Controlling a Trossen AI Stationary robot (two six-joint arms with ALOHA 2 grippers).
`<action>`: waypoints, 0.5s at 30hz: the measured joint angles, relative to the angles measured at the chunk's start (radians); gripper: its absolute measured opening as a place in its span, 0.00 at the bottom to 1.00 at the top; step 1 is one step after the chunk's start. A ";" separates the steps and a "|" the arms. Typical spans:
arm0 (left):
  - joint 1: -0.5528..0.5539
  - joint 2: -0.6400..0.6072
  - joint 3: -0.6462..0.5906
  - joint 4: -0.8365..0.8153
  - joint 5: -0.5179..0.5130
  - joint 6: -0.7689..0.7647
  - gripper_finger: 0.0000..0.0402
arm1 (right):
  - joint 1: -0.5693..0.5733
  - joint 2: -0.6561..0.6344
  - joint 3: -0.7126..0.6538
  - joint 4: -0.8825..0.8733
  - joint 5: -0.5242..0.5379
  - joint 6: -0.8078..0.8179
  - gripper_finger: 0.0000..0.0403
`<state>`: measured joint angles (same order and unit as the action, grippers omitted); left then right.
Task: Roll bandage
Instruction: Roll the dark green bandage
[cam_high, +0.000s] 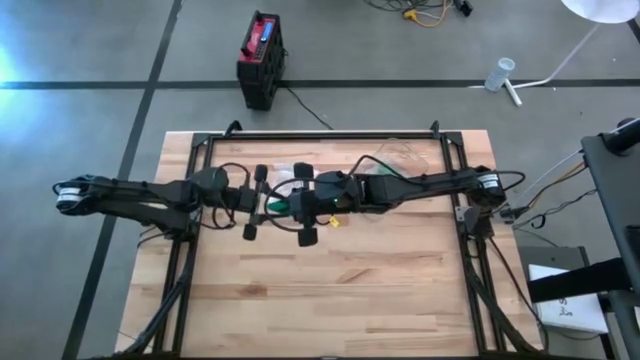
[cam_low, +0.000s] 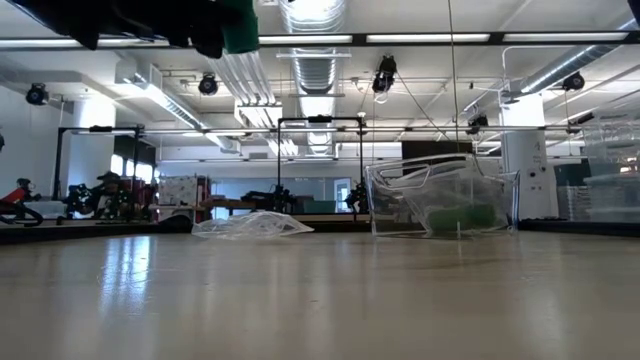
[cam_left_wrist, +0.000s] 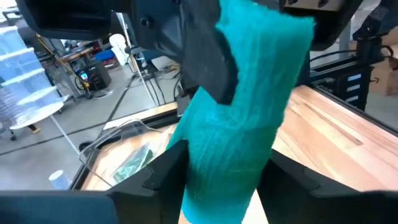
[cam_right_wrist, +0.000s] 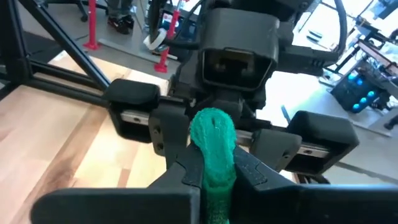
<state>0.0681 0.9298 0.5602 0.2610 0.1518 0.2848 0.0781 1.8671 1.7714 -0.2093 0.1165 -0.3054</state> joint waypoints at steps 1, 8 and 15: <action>0.000 0.006 0.000 0.003 -0.005 -0.003 0.40 | 0.000 0.000 0.000 0.003 0.000 0.000 0.07; 0.000 0.072 0.000 0.069 -0.004 -0.006 0.18 | -0.001 0.001 0.000 0.004 0.000 0.013 0.05; -0.001 0.100 0.000 0.070 -0.025 0.005 0.06 | -0.003 0.001 0.000 -0.041 -0.003 0.061 0.10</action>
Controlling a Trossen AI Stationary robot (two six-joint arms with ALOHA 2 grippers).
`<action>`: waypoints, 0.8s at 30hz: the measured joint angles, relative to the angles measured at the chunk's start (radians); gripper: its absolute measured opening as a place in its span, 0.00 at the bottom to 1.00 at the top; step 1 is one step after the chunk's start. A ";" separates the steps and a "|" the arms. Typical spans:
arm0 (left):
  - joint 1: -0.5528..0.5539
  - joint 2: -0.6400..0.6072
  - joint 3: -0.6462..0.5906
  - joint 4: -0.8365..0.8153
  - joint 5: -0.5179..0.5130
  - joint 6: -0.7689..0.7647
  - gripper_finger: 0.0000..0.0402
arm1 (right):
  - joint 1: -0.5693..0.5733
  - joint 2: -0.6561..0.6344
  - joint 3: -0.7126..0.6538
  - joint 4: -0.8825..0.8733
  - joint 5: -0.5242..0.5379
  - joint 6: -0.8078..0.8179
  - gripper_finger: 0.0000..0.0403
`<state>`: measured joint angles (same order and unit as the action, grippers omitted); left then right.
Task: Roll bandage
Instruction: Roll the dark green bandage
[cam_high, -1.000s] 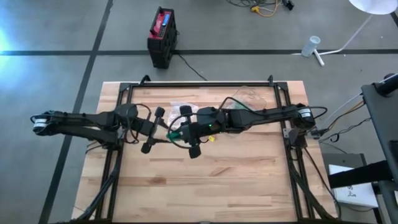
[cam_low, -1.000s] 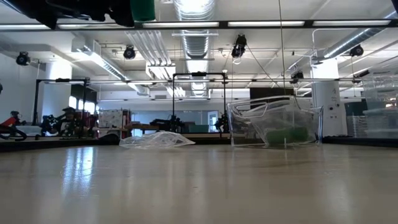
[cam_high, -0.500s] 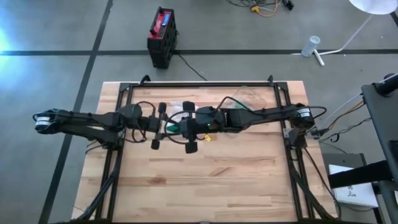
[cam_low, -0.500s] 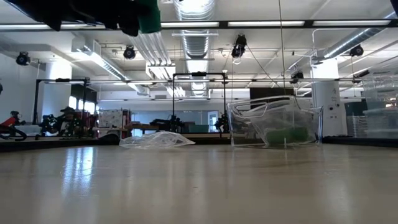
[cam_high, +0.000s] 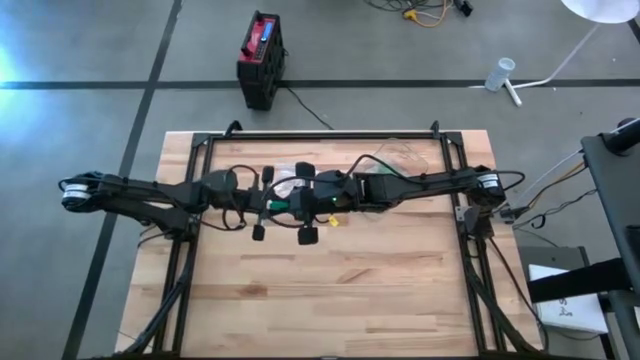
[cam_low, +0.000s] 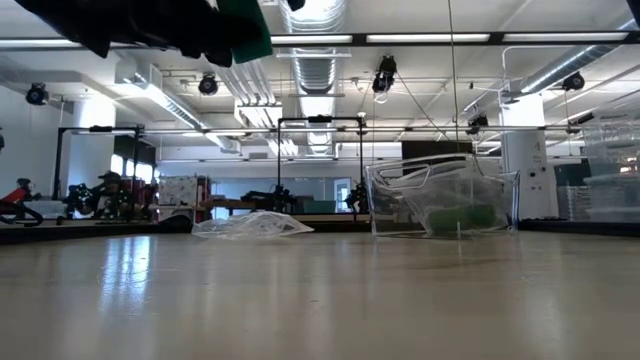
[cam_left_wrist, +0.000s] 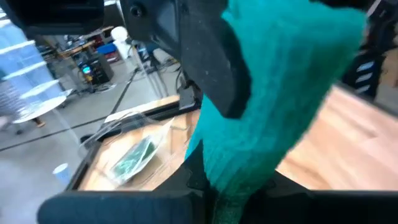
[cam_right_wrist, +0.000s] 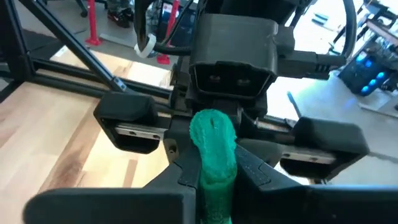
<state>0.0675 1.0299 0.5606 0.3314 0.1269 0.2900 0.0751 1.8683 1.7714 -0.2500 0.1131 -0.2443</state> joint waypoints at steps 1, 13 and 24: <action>0.000 -0.007 0.000 -0.014 -0.016 0.011 0.06 | 0.000 -0.002 0.000 -0.012 0.001 0.000 0.11; 0.000 -0.143 0.000 -0.223 -0.245 0.088 0.04 | 0.003 -0.114 0.000 -0.129 0.018 -0.018 0.32; -0.035 -0.161 0.000 -0.248 -0.205 0.128 0.04 | -0.001 -0.046 -0.027 -0.093 0.016 -0.046 0.53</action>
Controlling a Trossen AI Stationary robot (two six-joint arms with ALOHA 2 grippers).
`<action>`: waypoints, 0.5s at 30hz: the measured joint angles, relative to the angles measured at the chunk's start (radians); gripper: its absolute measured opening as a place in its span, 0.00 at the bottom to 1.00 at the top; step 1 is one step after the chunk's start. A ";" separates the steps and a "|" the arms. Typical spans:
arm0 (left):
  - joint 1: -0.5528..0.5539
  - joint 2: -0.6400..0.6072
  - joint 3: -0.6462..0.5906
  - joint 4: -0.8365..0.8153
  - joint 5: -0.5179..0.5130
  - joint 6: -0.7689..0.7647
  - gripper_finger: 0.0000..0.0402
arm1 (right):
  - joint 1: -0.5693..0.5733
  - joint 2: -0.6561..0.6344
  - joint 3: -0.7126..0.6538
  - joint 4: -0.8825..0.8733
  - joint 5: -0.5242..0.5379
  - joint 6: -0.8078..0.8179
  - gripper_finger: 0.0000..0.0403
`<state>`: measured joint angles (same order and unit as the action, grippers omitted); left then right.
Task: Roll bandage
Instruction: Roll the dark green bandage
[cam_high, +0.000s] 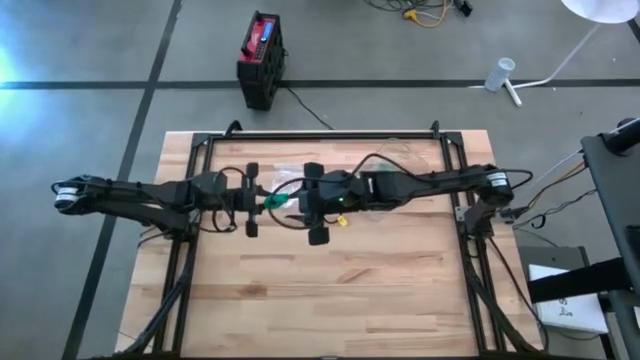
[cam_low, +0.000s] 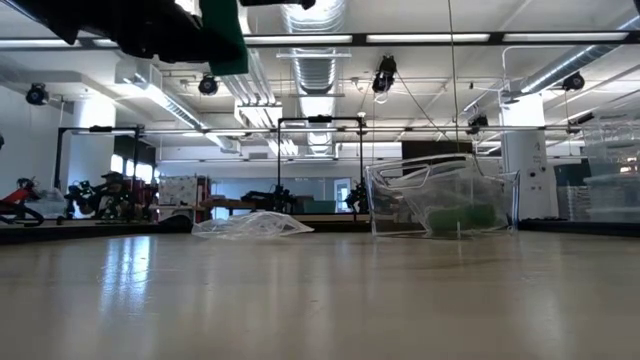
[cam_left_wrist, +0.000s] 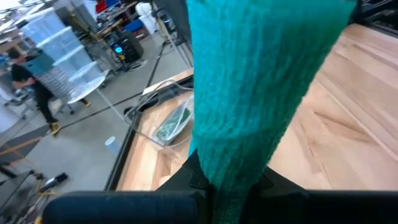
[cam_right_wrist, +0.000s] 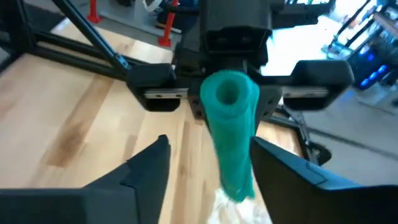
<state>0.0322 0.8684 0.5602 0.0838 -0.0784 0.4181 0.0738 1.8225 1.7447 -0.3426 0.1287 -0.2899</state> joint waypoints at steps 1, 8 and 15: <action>0.000 0.000 0.000 -0.002 0.013 0.004 0.04 | -0.001 0.006 0.000 0.011 0.000 -0.022 0.56; -0.004 -0.003 0.000 -0.017 0.055 0.043 0.04 | -0.006 0.012 0.000 0.085 0.000 -0.092 0.69; -0.016 -0.003 0.000 -0.014 0.064 0.045 0.04 | -0.011 0.020 -0.024 0.143 -0.056 -0.114 0.69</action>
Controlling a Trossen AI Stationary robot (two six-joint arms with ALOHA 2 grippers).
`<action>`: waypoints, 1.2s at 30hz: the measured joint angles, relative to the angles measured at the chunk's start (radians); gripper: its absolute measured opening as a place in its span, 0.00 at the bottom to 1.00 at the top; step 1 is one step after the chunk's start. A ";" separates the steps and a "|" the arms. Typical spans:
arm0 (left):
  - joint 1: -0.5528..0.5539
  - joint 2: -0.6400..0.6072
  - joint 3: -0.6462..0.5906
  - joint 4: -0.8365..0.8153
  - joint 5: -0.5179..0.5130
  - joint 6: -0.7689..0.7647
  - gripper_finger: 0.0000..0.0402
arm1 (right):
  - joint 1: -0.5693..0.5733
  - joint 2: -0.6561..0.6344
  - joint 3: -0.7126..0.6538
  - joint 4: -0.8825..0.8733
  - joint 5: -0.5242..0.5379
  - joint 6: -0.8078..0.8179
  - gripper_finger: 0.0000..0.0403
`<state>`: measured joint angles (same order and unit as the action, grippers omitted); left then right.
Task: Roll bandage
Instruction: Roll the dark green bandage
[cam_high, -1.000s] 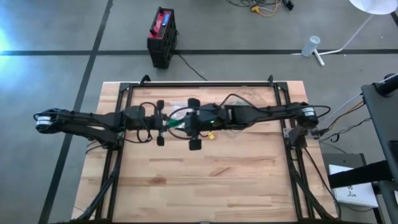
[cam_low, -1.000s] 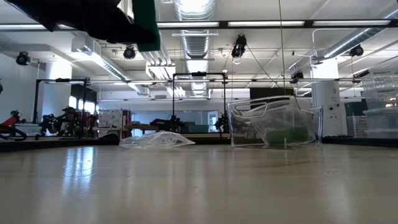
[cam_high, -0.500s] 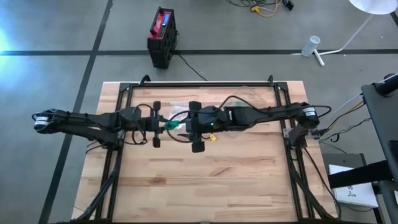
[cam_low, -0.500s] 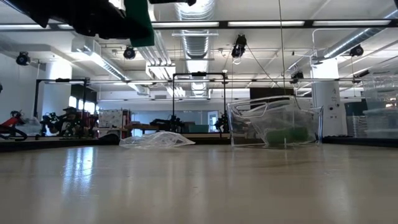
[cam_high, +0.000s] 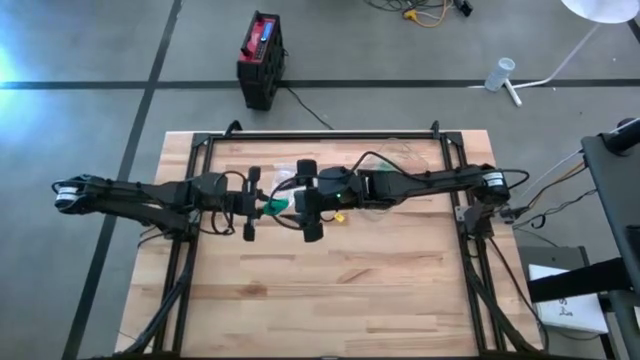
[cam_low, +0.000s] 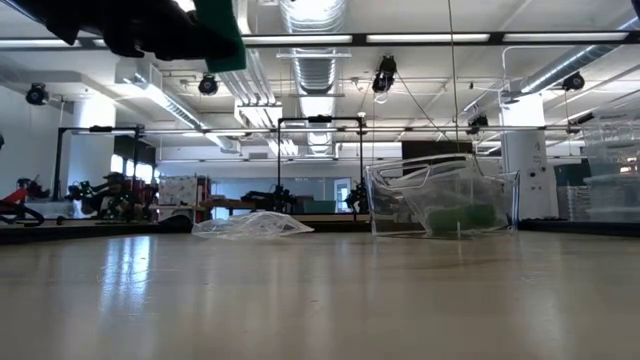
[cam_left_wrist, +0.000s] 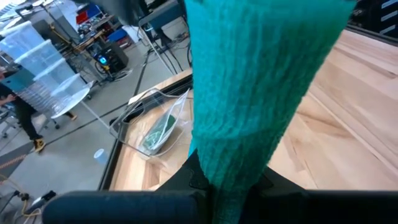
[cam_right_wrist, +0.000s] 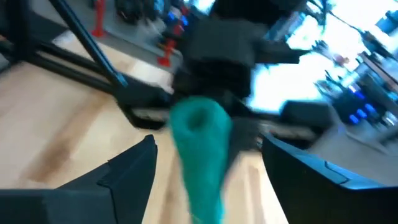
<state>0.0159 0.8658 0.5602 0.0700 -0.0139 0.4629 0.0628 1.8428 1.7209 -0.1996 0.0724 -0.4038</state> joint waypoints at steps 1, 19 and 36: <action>0.000 0.000 0.000 0.000 0.000 0.000 0.04 | 0.000 0.005 -0.006 0.030 -0.023 0.001 0.68; -0.015 -0.008 0.000 0.008 0.030 0.054 0.06 | -0.016 0.029 -0.034 0.069 -0.078 -0.070 0.50; -0.174 -0.020 0.000 0.043 -0.364 0.672 0.04 | 0.019 0.032 -0.030 0.089 -0.087 -0.398 0.62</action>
<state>-0.1580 0.8459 0.5602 0.1127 -0.3782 1.1352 0.0822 1.8749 1.6913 -0.1103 -0.0147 -0.8019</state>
